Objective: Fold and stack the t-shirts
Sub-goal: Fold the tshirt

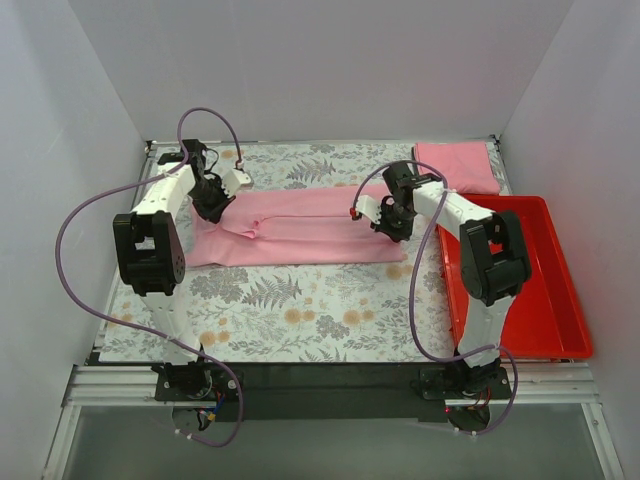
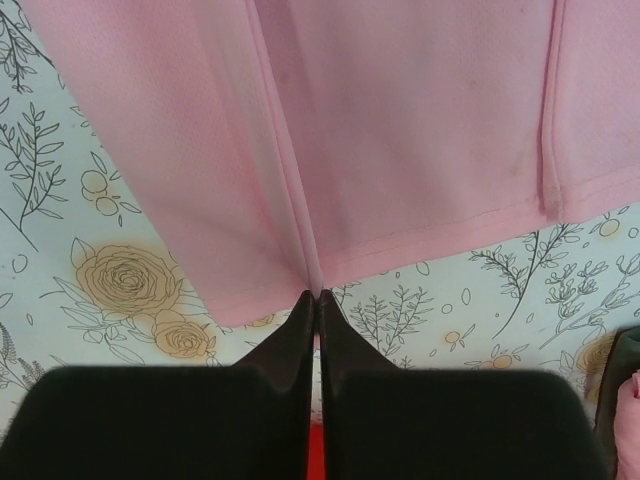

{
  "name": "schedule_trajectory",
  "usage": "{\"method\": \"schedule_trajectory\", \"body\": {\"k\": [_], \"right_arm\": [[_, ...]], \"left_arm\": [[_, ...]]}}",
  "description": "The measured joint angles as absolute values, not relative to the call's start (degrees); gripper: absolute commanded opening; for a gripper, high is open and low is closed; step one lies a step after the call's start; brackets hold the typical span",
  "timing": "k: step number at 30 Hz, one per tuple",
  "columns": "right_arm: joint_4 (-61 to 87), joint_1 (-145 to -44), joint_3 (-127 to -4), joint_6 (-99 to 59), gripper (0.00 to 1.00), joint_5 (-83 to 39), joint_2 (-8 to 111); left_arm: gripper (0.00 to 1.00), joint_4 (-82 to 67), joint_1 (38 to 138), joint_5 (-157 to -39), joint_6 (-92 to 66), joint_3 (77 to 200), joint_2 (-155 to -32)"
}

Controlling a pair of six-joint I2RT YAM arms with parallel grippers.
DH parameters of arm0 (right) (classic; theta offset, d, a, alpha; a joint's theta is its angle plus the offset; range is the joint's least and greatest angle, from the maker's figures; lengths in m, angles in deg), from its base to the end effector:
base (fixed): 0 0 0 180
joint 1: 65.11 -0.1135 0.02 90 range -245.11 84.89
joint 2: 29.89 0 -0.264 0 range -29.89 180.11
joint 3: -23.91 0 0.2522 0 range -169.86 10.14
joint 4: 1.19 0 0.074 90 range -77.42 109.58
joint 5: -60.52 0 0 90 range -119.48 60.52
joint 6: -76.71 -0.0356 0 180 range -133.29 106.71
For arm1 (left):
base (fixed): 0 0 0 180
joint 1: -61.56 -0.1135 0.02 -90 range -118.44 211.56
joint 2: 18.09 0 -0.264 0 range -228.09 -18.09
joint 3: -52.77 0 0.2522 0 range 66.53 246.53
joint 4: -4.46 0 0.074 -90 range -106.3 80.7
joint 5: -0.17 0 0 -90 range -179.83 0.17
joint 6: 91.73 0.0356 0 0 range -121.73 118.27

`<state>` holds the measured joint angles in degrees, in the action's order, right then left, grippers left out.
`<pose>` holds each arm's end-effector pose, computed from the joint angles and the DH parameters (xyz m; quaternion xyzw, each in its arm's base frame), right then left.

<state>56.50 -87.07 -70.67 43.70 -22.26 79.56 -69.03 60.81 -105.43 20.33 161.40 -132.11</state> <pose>0.3549 0.1479 0.1934 -0.6345 0.7554 0.0138 0.1630 0.3995 -0.0043 0.2247 0.1952 0.9667 -0.1134 0.1208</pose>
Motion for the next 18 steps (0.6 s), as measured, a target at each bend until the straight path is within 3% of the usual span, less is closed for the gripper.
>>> {"method": "schedule_trajectory", "body": {"k": [18], "right_arm": [[56.6, -86.9, -75.9, 43.9, 0.01, -23.3, 82.7]], "left_arm": [[0.0, -67.8, 60.2, -105.4, 19.9, 162.1, -132.6]]}}
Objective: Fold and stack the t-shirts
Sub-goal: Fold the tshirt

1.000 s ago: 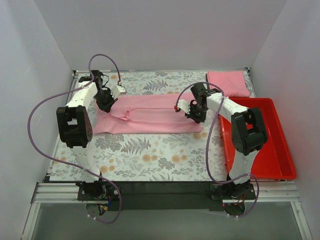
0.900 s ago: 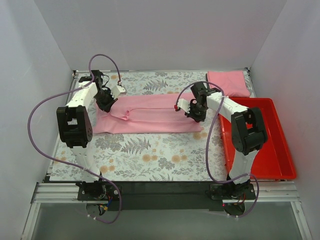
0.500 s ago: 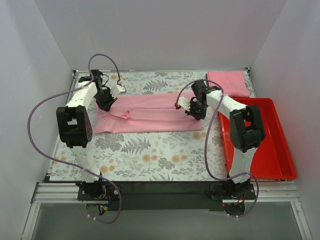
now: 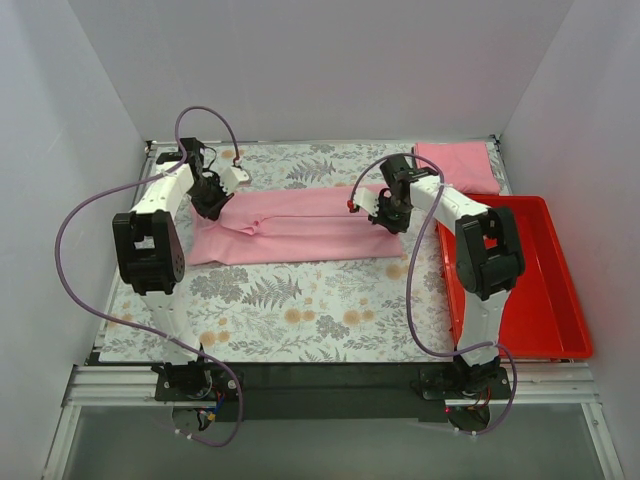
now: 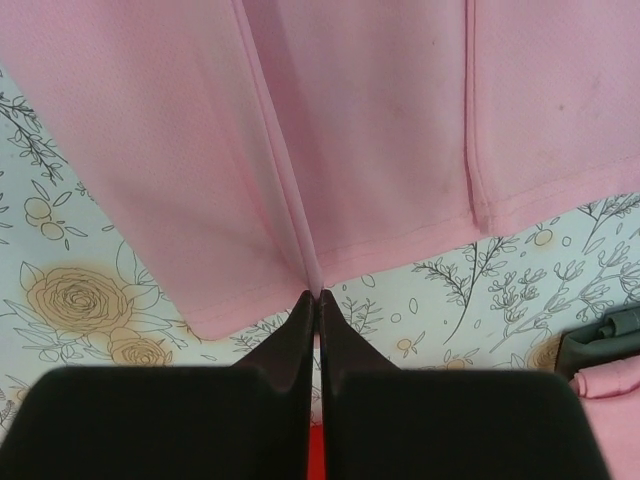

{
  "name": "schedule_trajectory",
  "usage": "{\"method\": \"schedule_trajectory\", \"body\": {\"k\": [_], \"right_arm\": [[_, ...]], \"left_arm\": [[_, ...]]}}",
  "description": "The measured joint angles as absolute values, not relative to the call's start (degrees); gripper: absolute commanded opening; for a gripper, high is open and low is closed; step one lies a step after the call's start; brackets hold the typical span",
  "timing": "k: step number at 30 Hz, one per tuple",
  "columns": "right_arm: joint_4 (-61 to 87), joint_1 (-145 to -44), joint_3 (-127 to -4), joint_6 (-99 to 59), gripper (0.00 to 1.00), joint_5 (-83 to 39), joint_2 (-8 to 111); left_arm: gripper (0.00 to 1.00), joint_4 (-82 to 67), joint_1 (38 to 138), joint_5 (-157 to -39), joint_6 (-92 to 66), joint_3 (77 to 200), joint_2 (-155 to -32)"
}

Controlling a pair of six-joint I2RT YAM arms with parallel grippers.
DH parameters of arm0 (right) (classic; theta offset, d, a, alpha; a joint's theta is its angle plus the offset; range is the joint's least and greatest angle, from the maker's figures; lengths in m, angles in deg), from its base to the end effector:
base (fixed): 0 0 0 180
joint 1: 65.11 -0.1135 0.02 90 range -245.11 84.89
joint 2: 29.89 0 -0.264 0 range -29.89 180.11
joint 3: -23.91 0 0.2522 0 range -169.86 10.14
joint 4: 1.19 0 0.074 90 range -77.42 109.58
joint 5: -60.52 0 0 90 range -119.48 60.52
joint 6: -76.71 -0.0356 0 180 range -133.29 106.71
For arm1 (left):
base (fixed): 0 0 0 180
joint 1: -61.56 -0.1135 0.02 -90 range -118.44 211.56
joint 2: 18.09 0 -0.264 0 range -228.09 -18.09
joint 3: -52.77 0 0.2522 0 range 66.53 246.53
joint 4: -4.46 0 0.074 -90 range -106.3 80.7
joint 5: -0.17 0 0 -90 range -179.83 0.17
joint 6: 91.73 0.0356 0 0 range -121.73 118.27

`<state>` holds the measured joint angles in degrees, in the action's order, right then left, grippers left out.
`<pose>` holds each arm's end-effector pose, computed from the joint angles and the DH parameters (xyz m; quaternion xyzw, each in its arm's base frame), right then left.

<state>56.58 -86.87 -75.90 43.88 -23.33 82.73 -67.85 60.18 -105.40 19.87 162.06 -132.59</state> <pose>0.3736 0.1533 0.1981 -0.6326 0.7541 -0.0008 0.1765 0.4042 0.0002 0.2251 0.1874 0.9670 -0.1105 0.1324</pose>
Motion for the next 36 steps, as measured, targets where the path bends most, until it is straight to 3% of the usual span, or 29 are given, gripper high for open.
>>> {"method": "schedule_trajectory", "body": {"k": [21, 22, 23, 25, 27, 32, 36], "right_arm": [[56.6, -86.5, -79.2, 43.7, 0.01, -24.3, 86.6], [56.5, -86.5, -79.4, 43.7, 0.02, -24.4, 87.0], [56.6, -86.5, -79.5, 43.6, 0.07, -24.6, 87.3], [56.6, -86.5, -79.9, 42.8, 0.41, -25.0, 88.0], [56.6, -86.4, -80.0, 41.8, 0.63, -25.2, 88.3], [58.7, -84.7, -81.0, 37.7, 0.66, -22.8, 87.4], [61.6, -81.8, -80.6, 32.0, 0.65, -18.5, 83.6]], "left_arm": [[0.0, -64.5, 60.2, -104.8, 18.9, 162.4, -135.0], [0.1, -64.4, 60.2, -104.7, 18.8, 162.4, -135.1], [0.17, -64.3, 60.2, -104.7, 18.6, 162.4, -135.1], [0.34, -64.8, 60.1, -104.6, 18.1, 163.1, -135.3], [0.39, -65.9, 59.7, -105.4, 17.5, 165.3, -136.0], [0.49, -71.9, 54.8, -110.6, 14.9, 171.8, -136.8], [0.51, -75.2, 46.6, -115.9, 13.0, 169.4, -134.9]]}}
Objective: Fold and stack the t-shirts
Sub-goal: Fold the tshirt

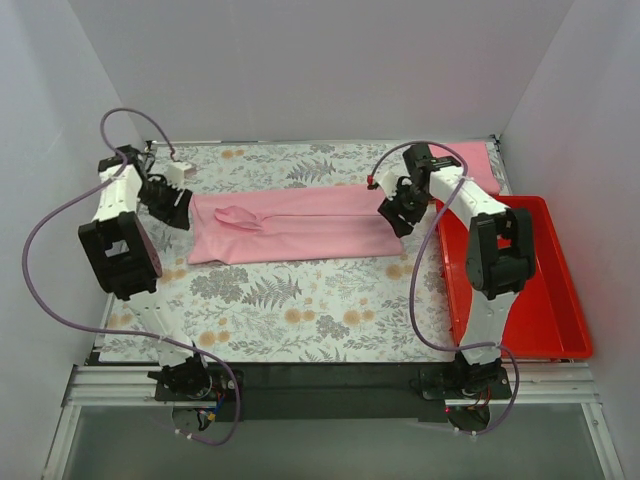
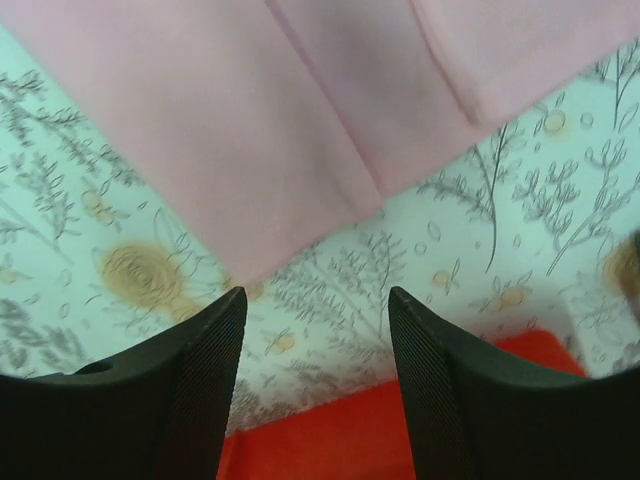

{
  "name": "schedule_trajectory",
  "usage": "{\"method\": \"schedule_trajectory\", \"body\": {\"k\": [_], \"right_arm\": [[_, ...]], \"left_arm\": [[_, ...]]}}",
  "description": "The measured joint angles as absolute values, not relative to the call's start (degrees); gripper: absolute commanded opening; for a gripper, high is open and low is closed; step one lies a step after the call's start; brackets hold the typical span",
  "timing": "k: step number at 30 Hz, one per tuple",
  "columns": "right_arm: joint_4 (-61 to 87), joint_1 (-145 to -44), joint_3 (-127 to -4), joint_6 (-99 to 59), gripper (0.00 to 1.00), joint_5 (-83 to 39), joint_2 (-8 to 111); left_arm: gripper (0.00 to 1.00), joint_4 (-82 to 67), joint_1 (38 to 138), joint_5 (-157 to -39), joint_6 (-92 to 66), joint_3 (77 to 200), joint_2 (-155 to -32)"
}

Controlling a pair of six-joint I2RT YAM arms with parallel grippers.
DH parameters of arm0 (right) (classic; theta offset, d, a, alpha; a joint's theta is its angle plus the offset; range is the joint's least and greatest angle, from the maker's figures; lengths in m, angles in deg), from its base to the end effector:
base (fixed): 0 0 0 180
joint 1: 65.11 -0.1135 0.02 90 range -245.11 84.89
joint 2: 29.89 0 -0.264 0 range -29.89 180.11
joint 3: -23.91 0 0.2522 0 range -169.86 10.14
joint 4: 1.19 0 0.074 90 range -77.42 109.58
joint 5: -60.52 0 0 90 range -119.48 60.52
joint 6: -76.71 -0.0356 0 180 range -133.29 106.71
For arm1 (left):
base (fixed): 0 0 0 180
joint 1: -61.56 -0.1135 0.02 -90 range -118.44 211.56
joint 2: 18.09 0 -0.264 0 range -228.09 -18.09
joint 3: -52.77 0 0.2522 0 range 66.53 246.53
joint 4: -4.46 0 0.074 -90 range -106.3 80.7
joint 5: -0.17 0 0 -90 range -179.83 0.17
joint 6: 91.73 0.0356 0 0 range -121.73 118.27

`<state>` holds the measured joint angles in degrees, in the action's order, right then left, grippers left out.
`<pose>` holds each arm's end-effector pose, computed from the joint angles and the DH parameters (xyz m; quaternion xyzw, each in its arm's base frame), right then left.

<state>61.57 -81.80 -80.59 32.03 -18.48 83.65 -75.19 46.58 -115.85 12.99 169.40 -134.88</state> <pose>0.3894 0.1238 0.2124 -0.5193 0.8346 0.0528 0.1759 0.4000 0.0909 0.2441 0.0178 0.9705 -0.1946 0.1411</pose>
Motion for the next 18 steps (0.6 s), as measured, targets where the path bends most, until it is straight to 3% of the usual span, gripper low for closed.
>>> {"method": "schedule_trajectory", "body": {"k": [6, 18], "right_arm": [[63.5, -77.8, -77.8, 24.1, 0.61, -11.9, 79.5], [64.0, -75.8, -77.7, 14.7, 0.6, -5.7, 86.3]], "left_arm": [[0.52, -77.6, 37.1, -120.9, 10.3, 155.8, -130.2], [0.55, -74.8, 37.7, -127.6, 5.7, 147.7, -128.9]]}}
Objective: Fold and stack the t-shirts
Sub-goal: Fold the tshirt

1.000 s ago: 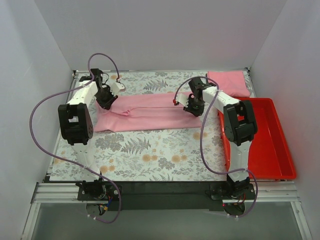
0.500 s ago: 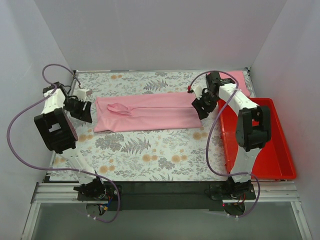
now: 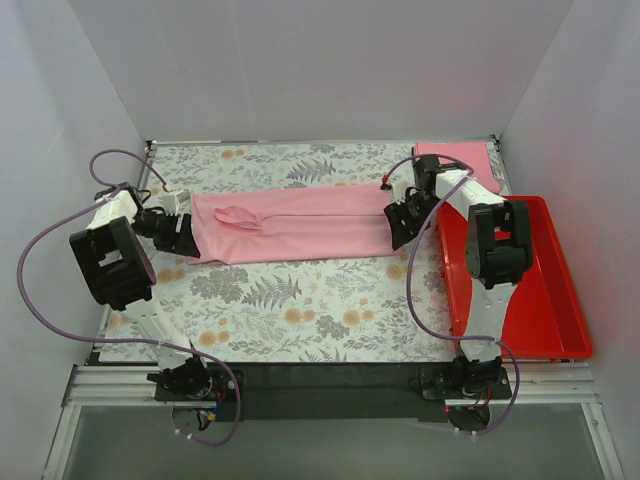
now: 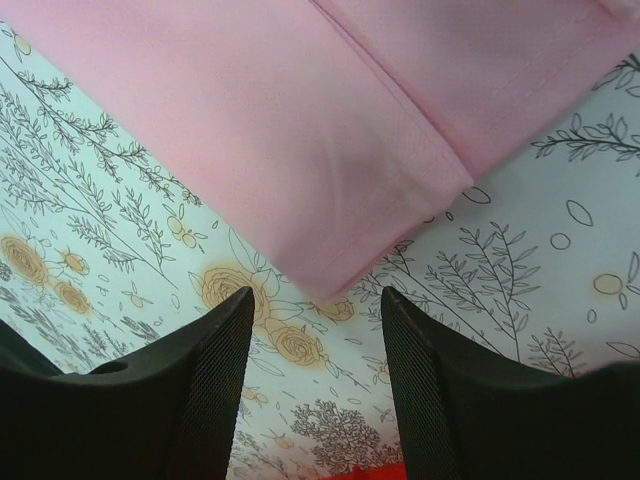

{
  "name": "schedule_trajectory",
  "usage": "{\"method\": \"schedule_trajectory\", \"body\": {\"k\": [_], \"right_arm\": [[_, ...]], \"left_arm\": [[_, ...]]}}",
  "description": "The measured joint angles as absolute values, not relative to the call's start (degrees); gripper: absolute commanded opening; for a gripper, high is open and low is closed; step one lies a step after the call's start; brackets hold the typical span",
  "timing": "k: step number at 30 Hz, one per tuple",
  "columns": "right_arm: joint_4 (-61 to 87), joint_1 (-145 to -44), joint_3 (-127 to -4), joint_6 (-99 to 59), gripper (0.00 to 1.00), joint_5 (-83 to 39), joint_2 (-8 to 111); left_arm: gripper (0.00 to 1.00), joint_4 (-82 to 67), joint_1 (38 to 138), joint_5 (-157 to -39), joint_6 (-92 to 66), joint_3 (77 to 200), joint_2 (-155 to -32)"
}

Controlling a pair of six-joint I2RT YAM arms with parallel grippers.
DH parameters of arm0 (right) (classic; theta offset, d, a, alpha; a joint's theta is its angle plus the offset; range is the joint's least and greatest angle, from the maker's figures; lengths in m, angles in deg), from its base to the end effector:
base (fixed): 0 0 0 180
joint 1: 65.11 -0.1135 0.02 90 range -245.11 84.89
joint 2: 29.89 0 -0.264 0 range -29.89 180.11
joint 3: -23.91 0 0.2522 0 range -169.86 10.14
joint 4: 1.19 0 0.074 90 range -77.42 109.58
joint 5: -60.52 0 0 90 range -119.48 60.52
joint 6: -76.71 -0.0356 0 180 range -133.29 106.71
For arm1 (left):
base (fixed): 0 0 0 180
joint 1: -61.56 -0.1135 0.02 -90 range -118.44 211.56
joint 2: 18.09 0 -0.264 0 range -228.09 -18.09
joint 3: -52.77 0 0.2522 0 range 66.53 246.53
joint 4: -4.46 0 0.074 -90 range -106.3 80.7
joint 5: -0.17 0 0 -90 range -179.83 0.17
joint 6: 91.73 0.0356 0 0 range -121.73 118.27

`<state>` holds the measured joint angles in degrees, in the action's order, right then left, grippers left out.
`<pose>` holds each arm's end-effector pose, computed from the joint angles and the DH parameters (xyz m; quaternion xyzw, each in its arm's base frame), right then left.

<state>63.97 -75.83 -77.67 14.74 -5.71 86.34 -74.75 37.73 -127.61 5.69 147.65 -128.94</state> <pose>0.3899 0.0884 0.1816 -0.3406 0.9134 0.1897 0.1168 0.3264 0.1203 0.1891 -0.1494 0.9334 -0.3230 0.0459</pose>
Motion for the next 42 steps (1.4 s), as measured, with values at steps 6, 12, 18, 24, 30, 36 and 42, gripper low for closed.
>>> {"method": "schedule_trajectory", "body": {"k": [6, 12, 18, 24, 30, 36, 42], "right_arm": [[64.0, -75.8, -77.4, 13.8, 0.57, -5.2, 88.0], [63.9, -75.8, -77.3, 13.4, 0.47, -4.9, 89.2], [63.6, -75.7, -77.4, 13.3, 0.22, -5.1, 89.9], [63.5, -75.6, -77.5, 12.8, 0.01, -5.3, 90.4], [63.5, -75.6, -77.5, 12.8, 0.01, -5.3, 90.5], [63.5, -75.4, -77.5, 12.9, 0.01, -5.4, 90.5], [63.6, -75.2, -77.4, 13.8, 0.01, -5.8, 90.4]], "left_arm": [[0.55, -73.3, 37.7, -128.0, 5.2, 146.4, -128.9], [0.55, -70.5, 37.8, -127.1, 4.0, 144.9, -129.0], [0.42, -68.3, 37.7, -126.0, 3.5, 144.9, -129.0], [0.33, -70.4, 37.7, -125.2, 4.9, 145.4, -129.4], [0.12, -72.8, 37.7, -125.1, 6.0, 146.8, -129.9], [0.0, -74.9, 37.6, -123.5, 6.6, 150.1, -132.6], [0.0, -78.0, 37.3, -121.7, 7.3, 154.7, -133.8]]}}
